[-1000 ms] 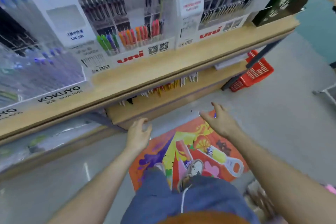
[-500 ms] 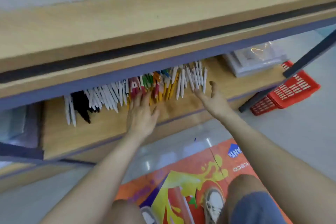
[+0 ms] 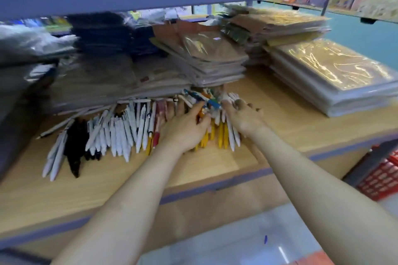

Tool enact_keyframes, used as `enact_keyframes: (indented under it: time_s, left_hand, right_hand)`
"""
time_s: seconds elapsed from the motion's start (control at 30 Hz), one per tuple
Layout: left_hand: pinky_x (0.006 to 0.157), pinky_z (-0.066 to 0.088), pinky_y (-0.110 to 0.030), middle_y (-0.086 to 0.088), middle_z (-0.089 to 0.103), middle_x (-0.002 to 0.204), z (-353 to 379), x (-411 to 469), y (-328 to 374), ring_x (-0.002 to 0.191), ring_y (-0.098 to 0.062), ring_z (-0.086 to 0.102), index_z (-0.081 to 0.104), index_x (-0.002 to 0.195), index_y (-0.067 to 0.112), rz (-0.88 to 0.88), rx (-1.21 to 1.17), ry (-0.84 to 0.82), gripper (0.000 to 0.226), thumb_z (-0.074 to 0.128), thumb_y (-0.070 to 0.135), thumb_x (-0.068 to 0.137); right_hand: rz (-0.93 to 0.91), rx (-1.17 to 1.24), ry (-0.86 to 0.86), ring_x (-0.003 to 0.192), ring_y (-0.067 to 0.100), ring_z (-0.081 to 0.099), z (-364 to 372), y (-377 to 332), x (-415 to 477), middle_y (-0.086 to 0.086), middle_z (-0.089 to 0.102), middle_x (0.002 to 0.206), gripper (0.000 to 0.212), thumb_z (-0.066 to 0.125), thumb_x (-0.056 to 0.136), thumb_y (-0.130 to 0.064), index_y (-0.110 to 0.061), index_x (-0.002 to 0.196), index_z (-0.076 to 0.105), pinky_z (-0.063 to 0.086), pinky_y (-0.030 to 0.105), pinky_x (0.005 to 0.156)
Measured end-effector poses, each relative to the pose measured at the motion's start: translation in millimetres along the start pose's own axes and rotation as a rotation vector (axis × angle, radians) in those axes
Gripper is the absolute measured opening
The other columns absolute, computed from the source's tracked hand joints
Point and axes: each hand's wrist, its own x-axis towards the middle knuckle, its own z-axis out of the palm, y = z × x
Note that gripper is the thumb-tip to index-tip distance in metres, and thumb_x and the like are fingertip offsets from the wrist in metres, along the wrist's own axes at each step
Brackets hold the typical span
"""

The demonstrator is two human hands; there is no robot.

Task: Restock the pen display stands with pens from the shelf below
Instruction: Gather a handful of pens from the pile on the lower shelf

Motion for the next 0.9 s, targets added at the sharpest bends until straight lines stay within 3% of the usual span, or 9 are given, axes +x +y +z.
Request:
enact_keyframes:
  time_s: [0.1,0.2,0.3,0.4,0.57,0.63,0.7,0.8,0.9]
  left_hand:
    - [0.119,0.014,-0.046,-0.002,0.019,0.16,-21.1,-14.3,-22.6,0.147,-0.027,0.015,0.028,0.144,0.048,-0.006,-0.154,0.144,0.052,0.02,0.062,0.095]
    - [0.113,0.028,-0.044,-0.014,0.037,0.15,-51.5,-24.6,-94.6,0.137,-0.034,0.034,0.043,0.139,0.036,-0.171,-0.03,0.415,0.063,0.02,0.064,0.087]
    - [0.116,0.02,-0.048,-0.016,0.025,0.156,-67.4,-29.9,-182.4,0.142,-0.037,0.024,0.03,0.147,0.035,-0.49,0.085,0.27,0.085,0.017,0.081,0.076]
    - [0.118,0.015,-0.048,-0.009,0.015,0.16,-63.1,-30.7,-212.6,0.146,-0.032,0.015,0.02,0.151,0.031,-0.622,-0.136,0.092,0.104,0.021,0.093,0.067]
    - [0.112,0.031,-0.047,-0.007,0.029,0.156,-52.2,-18.9,-194.4,0.141,-0.032,0.03,0.022,0.151,0.029,-0.619,-0.223,0.039,0.108,0.03,0.092,0.064]
    - [0.109,0.035,-0.048,-0.008,0.031,0.155,-47.0,-15.6,-183.5,0.139,-0.033,0.031,0.021,0.149,0.035,-0.568,-0.204,0.055,0.099,0.026,0.088,0.065]
    - [0.107,0.036,-0.047,-0.01,0.03,0.155,-41.4,-12.2,-172.0,0.138,-0.034,0.032,0.02,0.148,0.04,-0.516,-0.215,0.074,0.083,0.022,0.08,0.076]
    - [0.106,0.037,-0.046,-0.016,0.038,0.149,-35.0,-2.0,-153.9,0.132,-0.035,0.04,0.028,0.146,0.034,-0.461,-0.191,0.137,0.064,0.018,0.064,0.09]
    - [0.104,0.039,-0.048,-0.016,0.041,0.146,-29.6,7.1,-134.3,0.129,-0.037,0.042,0.026,0.145,0.033,-0.418,-0.209,0.152,0.058,0.016,0.059,0.094]
  right_hand:
    - [0.049,0.189,-0.105,0.145,0.034,0.023,-9.0,-25.2,-0.7,0.014,0.026,0.159,0.089,0.024,0.087,-0.078,-0.018,0.152,0.027,0.02,0.046,0.116]
    - [0.042,0.227,-0.19,0.146,0.032,0.022,-23.4,-44.3,16.0,0.012,0.018,0.162,0.089,0.034,0.085,-0.078,-0.024,0.154,0.022,0.022,0.044,0.115]
    - [-0.011,0.184,-0.212,0.145,0.027,0.028,-11.5,-62.1,29.6,0.003,0.021,0.162,0.107,0.05,0.069,-0.086,-0.03,0.155,0.02,0.028,0.042,0.115]
    - [0.019,0.062,-0.238,0.141,0.029,0.034,5.6,-70.0,26.8,0.009,0.038,0.153,0.125,0.062,0.066,-0.081,-0.016,0.156,0.005,0.029,0.04,0.115]
    - [0.075,-0.065,-0.179,0.147,0.034,0.01,19.7,-77.9,20.1,0.014,0.066,0.116,0.119,0.049,0.066,-0.086,-0.027,0.155,-0.003,0.016,0.053,0.116]
    - [0.102,-0.09,-0.175,0.147,0.037,0.007,30.4,-78.8,25.8,0.019,0.062,0.124,0.132,0.035,0.04,-0.092,-0.037,0.152,-0.008,0.014,0.063,0.113]
    - [0.102,-0.098,-0.167,0.144,0.038,0.02,45.0,-79.0,35.1,0.018,0.059,0.132,0.131,0.027,0.034,-0.092,-0.043,0.15,-0.008,0.016,0.066,0.11]
    - [0.068,-0.091,-0.141,0.13,0.034,0.045,52.7,-89.4,21.9,0.015,0.061,0.13,0.125,0.024,0.039,-0.091,-0.04,0.15,0.002,0.026,0.061,0.106]
    - [0.022,-0.113,-0.119,0.138,0.036,0.032,49.4,-98.3,5.7,0.014,0.036,0.152,0.108,0.037,0.067,-0.084,-0.031,0.155,0.003,0.03,0.056,0.108]
